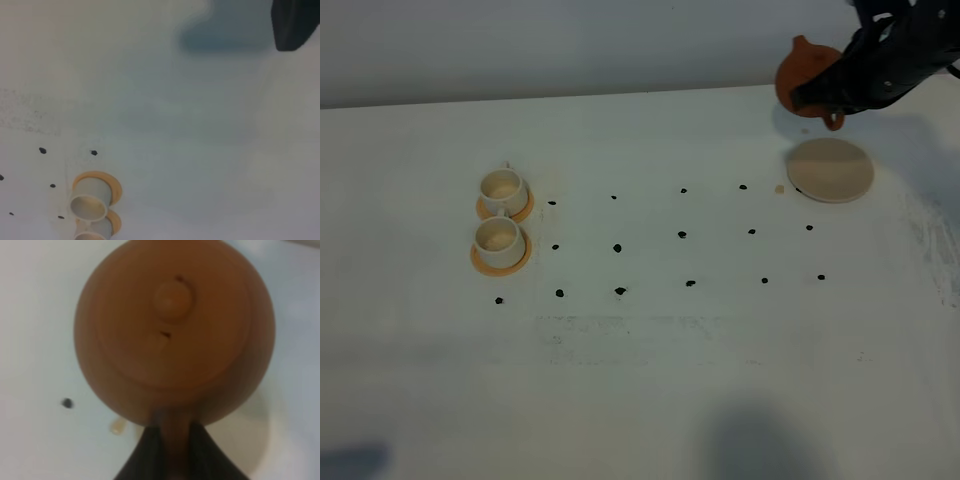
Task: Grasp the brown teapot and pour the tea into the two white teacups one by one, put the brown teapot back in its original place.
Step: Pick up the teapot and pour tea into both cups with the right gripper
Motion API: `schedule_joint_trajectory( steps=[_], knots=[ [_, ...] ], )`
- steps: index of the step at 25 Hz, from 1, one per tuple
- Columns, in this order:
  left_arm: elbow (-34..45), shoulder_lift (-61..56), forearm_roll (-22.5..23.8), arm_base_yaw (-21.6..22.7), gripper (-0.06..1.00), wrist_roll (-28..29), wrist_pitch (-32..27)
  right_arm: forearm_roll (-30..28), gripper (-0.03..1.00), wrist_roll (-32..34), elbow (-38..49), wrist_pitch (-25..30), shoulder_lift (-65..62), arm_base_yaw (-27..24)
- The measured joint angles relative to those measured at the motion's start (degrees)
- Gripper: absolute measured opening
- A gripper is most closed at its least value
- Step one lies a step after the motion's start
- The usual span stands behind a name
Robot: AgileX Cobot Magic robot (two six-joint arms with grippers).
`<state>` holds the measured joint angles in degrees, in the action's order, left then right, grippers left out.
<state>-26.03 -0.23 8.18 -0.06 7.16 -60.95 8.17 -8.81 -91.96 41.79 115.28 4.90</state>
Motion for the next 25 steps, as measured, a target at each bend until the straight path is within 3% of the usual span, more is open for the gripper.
schedule_joint_trajectory(
  steps=[25],
  knots=[
    [0.0,0.0,0.0,0.0,0.32,0.0,0.0,-3.0,0.09,0.0,0.0,-0.9,0.0,19.7]
  ],
)
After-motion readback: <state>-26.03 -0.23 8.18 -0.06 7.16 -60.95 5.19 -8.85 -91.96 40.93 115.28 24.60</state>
